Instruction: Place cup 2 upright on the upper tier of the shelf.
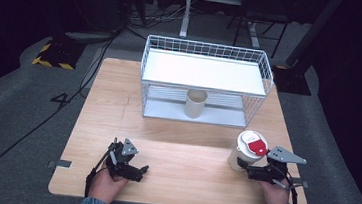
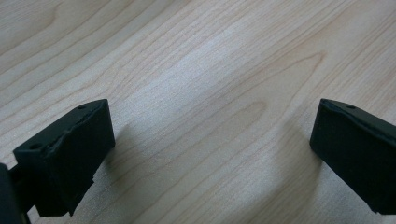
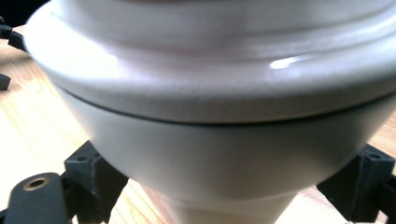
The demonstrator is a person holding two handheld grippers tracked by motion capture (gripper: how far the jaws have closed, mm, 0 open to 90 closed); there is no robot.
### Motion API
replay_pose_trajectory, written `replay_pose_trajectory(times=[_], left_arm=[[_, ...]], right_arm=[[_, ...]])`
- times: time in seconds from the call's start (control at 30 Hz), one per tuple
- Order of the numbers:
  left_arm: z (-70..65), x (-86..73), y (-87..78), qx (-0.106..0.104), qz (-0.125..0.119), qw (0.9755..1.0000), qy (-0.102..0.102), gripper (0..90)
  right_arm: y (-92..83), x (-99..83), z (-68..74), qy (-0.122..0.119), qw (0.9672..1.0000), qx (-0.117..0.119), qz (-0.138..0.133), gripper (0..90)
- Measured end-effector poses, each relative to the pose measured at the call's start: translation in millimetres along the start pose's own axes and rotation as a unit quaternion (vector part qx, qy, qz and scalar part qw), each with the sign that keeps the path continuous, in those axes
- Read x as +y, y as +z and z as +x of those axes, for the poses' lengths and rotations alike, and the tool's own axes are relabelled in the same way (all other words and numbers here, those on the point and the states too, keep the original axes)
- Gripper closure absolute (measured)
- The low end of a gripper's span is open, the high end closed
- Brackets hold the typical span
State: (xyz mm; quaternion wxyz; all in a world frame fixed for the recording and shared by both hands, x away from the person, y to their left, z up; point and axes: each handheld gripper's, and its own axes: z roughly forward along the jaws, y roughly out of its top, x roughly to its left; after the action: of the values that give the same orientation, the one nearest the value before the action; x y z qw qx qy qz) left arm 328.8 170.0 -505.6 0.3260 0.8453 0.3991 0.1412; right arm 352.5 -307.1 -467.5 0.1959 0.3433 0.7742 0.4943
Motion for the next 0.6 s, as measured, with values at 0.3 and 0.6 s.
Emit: replay_pose_trajectory(times=[0.3,0.6], left_arm=[[0.0,0.0,0.1,0.0,0.0,1.0,0.0,0.3],[0.3,0.1,0.1,-0.001,0.0,1.0,0.001,0.3]], right_arm=[[-0.2,6.5,-0.8,0.002,0.9999,0.008,0.013,13.4],[-7.2,21.9,-0.5,-0.004,0.9999,0.014,0.003,13.5]])
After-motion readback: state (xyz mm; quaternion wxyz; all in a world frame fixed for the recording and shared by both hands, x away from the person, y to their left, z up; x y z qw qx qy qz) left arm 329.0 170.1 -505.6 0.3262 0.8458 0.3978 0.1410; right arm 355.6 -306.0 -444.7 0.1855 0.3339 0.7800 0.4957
